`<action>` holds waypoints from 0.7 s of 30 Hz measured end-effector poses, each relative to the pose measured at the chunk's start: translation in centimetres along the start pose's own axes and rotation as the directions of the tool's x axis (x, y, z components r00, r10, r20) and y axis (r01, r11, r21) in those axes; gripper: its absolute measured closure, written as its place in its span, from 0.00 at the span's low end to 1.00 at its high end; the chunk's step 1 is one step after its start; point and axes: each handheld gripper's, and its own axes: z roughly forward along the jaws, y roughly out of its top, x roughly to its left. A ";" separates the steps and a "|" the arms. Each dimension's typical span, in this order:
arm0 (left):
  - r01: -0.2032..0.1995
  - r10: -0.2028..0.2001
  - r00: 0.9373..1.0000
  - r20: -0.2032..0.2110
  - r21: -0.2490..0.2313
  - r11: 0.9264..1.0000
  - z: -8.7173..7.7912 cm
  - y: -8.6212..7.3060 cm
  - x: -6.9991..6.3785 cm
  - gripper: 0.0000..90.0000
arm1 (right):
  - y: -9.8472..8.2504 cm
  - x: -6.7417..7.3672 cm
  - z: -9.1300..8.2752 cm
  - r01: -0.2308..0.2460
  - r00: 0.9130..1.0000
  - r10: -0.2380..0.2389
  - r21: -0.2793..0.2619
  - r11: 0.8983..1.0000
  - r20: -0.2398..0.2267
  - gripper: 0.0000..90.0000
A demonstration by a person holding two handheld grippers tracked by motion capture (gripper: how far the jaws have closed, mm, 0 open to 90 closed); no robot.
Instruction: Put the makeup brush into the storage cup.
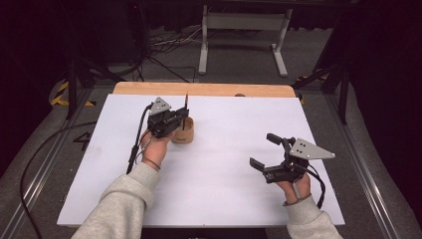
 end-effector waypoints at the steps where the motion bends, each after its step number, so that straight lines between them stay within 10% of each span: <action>1: 0.000 0.000 1.000 0.000 0.000 1.000 0.0 0.0 0.0 0.90 | 0.0 0.0 0.0 0.000 1.000 0.000 0.000 1.000 0.000 0.00; 9: -0.012 0.012 1.000 0.001 0.022 1.000 0.0 -0.3 -0.1 0.89 | 0.0 0.0 0.0 -0.004 1.000 0.004 -0.001 1.000 -0.005 0.00; 21: 0.011 -0.010 0.997 0.076 -0.013 1.000 -1.1 -0.1 -0.2 0.58 | 0.0 -0.3 0.0 -0.014 1.000 0.014 -0.003 1.000 -0.002 0.00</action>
